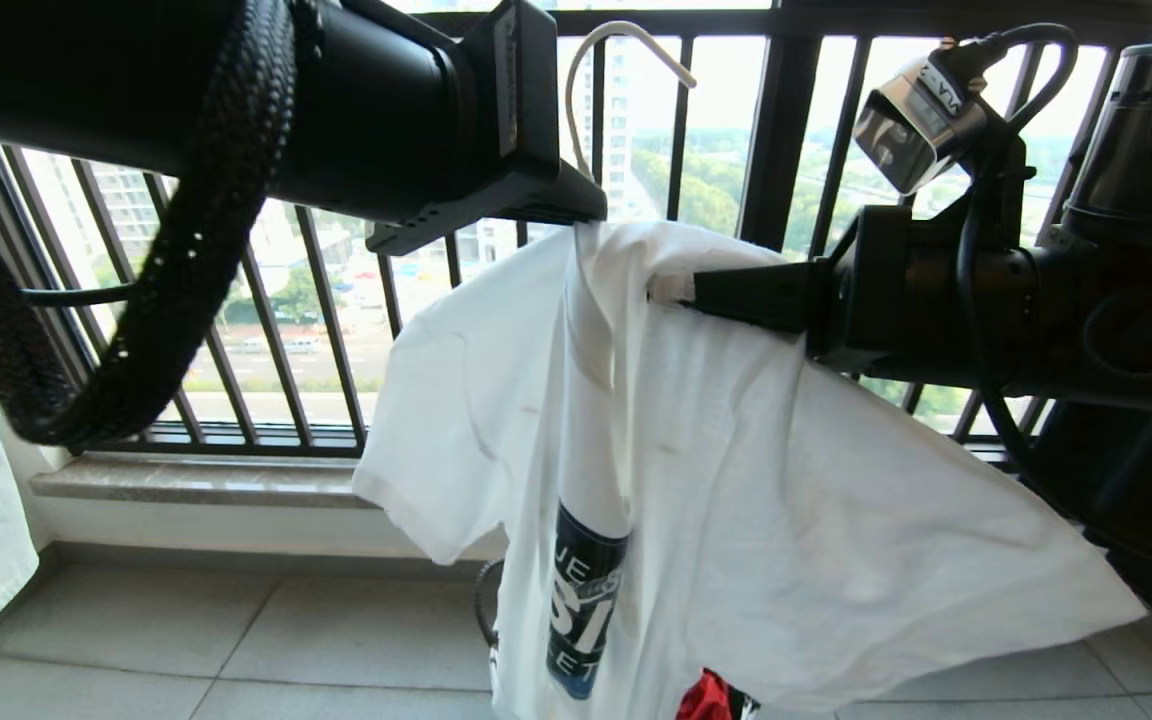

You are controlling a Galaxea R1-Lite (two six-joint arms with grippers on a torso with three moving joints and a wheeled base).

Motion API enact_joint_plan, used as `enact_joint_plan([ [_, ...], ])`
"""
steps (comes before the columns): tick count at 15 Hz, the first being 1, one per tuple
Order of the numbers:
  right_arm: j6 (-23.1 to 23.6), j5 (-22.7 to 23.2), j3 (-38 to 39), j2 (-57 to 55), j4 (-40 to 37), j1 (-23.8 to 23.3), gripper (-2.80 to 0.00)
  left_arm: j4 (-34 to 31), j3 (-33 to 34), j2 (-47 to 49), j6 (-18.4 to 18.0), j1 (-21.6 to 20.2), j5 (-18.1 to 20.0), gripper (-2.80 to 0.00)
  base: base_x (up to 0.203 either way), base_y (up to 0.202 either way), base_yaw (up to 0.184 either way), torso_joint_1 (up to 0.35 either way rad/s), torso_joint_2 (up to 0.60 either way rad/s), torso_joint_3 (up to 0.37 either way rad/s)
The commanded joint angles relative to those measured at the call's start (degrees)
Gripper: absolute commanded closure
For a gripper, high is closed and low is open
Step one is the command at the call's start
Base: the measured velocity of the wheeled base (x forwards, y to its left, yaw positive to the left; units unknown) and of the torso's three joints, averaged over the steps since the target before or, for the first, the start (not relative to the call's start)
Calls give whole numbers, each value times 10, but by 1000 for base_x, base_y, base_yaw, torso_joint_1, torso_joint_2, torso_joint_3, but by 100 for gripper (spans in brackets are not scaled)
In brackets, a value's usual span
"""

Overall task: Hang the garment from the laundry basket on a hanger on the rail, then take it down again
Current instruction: Hang the clothes on the clothes rack

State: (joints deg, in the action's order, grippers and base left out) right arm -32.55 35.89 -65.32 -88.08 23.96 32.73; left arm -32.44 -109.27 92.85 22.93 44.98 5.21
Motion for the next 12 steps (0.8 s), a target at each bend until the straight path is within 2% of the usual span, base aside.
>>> enact_joint_plan([
  [1,-2,2,1,-7,6,-6,0,-3,6,9,2,0,-15,0,0,0,0,0,0,0],
  [5,-1,2,0,-7,7,-15,0,-3,22,6,2,-1,-22,0,0,0,0,0,0,0],
  [7,-1,2,0,-6,9,-15,0,-3,26,5,0,0,-46,0,0,0,0,0,0,0],
  [8,-1,2,0,-6,9,-15,0,-4,27,5,0,0,-54,-280,0,0,0,0,0,0],
  [12,1,1,0,-6,9,-16,0,-10,34,-11,-2,0,-54,-280,0,0,0,0,0,0],
])
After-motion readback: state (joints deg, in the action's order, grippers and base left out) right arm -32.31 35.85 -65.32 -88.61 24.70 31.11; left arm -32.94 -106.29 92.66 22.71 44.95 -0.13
